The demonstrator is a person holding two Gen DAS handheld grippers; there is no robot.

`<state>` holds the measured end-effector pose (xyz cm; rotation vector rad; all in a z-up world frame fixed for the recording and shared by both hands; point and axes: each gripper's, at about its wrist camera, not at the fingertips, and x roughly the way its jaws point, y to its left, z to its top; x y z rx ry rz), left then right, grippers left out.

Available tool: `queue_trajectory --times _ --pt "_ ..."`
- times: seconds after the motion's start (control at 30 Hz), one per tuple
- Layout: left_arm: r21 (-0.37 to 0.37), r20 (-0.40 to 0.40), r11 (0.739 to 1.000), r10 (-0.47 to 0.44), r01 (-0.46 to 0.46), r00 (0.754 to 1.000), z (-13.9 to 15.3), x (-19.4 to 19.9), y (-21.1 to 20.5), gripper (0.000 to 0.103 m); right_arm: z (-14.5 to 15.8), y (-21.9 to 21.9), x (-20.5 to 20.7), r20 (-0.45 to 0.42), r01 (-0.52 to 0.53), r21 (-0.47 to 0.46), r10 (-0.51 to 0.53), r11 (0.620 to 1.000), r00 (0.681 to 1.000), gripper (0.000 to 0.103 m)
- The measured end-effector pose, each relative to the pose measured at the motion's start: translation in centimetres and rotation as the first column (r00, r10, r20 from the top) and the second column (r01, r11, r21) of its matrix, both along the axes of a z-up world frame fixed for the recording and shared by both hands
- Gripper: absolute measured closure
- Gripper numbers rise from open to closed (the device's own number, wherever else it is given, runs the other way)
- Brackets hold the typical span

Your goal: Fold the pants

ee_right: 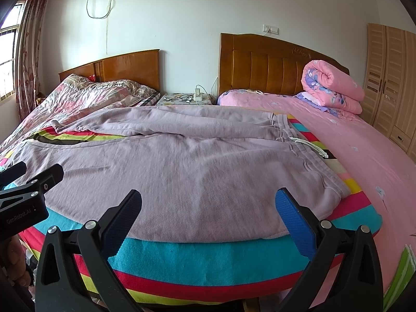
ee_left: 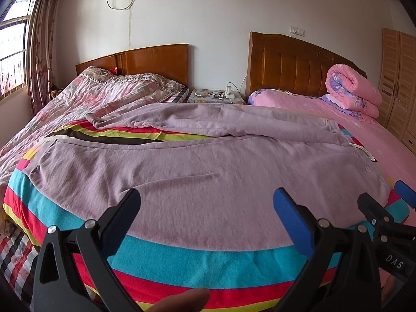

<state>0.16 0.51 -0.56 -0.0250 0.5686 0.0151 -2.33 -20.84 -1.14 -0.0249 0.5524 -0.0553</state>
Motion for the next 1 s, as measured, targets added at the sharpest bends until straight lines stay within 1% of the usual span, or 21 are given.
queue_trajectory --times 0.33,0.77,1.0 --pt "0.004 -0.015 1.000 0.000 0.000 1.000 -0.5 0.0 -0.2 0.001 -0.4 0.1 -0.1 0.001 -0.002 -0.001 0.002 1.000 1.000 0.004" --pt "-0.002 -0.058 1.000 0.009 -0.009 0.998 -1.2 0.7 0.2 0.001 -0.8 -0.2 0.2 -0.024 -0.001 0.012 0.002 1.000 1.000 0.004" --pt "0.002 -0.090 1.000 0.020 -0.020 0.996 -2.0 1.3 0.5 0.001 -1.5 -0.4 1.1 -0.054 0.007 0.015 -0.007 1.000 0.999 0.004"
